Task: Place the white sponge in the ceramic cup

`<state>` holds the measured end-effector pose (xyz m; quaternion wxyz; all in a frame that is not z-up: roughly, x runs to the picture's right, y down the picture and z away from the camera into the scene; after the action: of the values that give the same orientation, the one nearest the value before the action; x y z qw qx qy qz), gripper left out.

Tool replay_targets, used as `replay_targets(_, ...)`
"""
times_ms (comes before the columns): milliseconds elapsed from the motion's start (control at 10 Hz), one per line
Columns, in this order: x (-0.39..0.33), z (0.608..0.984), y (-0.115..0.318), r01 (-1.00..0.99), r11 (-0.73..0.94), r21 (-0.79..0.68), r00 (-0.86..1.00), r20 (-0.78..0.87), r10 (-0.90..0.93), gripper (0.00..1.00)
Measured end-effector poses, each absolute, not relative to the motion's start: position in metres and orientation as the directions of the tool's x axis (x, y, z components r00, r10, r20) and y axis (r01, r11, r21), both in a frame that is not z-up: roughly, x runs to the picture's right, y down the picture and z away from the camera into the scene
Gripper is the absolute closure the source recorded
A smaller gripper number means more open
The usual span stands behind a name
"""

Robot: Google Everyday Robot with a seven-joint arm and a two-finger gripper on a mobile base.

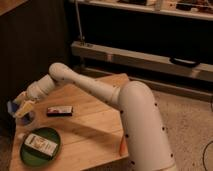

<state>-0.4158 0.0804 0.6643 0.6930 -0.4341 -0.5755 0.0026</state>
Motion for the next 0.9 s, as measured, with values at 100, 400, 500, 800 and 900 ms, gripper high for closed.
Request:
replay_targets(100,-0.417,0.667,0.082,0.496,0.621,-0.607,0.348,0.794,0.498,1.0)
replay_targets(400,-0.418,0.676,0.087,0.486,0.619,-0.617,0.375,0.787,0.49,1.0)
replay_targets(500,-0.419,0.678,0.086,0.483,0.62,-0.618,0.38,0.786,0.488,1.0)
replay_targets(800,-0.423,0.686,0.08,0.475,0.626,-0.619,0.4,0.785,0.473,1.0)
replay_targets(900,-0.424,0.687,0.079,0.474,0.627,-0.618,0.401,0.786,0.47,1.0)
